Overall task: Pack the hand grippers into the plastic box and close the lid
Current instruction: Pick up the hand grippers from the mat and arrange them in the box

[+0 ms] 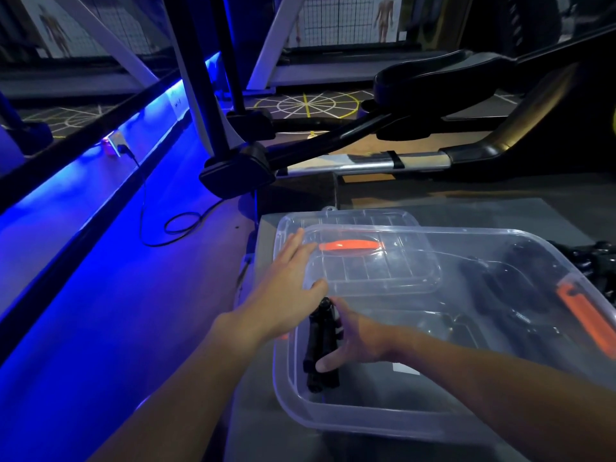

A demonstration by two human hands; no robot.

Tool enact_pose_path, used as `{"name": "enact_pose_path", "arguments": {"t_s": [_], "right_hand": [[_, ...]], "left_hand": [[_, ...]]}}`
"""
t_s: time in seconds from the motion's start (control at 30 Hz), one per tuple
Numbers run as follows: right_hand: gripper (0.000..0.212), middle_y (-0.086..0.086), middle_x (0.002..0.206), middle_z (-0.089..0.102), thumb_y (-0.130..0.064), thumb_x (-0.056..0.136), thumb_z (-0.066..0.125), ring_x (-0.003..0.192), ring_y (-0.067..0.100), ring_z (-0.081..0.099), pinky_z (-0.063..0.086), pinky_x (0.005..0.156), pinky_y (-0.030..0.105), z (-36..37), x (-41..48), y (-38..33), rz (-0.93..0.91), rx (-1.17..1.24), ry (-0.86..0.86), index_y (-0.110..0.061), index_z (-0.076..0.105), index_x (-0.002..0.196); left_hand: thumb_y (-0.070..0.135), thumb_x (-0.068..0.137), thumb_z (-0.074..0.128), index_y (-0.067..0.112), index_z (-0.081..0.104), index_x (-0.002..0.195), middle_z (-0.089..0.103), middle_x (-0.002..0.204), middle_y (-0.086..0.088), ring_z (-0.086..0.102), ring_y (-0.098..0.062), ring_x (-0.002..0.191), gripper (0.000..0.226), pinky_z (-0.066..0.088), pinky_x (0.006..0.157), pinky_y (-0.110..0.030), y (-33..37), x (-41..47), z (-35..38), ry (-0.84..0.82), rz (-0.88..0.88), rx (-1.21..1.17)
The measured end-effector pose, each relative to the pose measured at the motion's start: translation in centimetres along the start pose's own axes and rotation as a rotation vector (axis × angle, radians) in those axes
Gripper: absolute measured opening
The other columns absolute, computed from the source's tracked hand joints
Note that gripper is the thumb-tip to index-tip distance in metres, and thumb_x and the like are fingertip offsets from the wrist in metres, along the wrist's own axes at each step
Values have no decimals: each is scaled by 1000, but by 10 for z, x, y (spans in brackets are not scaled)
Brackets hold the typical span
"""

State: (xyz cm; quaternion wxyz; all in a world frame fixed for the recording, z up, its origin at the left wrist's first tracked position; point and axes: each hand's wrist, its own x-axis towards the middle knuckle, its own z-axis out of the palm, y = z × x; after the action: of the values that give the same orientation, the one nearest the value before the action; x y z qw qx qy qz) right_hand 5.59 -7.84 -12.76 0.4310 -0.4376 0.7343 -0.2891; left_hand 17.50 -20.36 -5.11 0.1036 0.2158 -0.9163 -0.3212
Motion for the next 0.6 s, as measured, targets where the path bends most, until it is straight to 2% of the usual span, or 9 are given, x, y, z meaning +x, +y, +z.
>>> {"name": "enact_pose_path", "arguments": {"t_s": [0.07, 0.2, 0.37, 0.47, 0.6], "right_hand": [[93, -7, 122, 52, -35, 54, 90, 113, 11, 53, 45, 101, 39, 5, 2, 2, -21, -27, 42, -32, 32, 127], [87, -10, 115, 51, -41, 54, 88, 104, 9, 51, 43, 91, 27, 14, 5, 4, -59, -96, 124, -32, 34, 122], [107, -10, 122, 51, -49, 48, 84, 112, 10, 52, 45, 98, 33, 15, 7, 7, -57, -96, 151, -33, 26, 136], [106, -8, 121, 50, -49, 47, 83, 112, 12, 51, 46, 98, 36, 14, 6, 6, -56, -87, 123, -32, 26, 135], [107, -3, 130, 51, -41, 52, 88, 120, 13, 51, 44, 103, 39, 4, 3, 5, -29, -81, 9, -29, 23, 136]], "left_hand": [[32, 95, 53, 27, 26, 151, -8, 163, 16, -7, -1, 149, 63, 14, 122, -38, 0, 0, 0, -5, -3, 2], [32, 95, 52, 26, 26, 151, -8, 163, 15, -7, -3, 149, 63, 18, 122, -42, 1, -1, 0, -7, -4, 9], [31, 94, 52, 26, 27, 151, -8, 163, 15, -7, -3, 149, 63, 16, 122, -40, 1, 0, 1, 1, 4, 6], [31, 95, 52, 26, 26, 151, -9, 163, 15, -8, -3, 149, 63, 13, 122, -38, 1, -1, 1, -3, 11, 9], [30, 95, 51, 25, 27, 151, -8, 163, 14, -7, -4, 149, 62, 13, 122, -38, 2, 0, 1, -6, 5, 7]]}}
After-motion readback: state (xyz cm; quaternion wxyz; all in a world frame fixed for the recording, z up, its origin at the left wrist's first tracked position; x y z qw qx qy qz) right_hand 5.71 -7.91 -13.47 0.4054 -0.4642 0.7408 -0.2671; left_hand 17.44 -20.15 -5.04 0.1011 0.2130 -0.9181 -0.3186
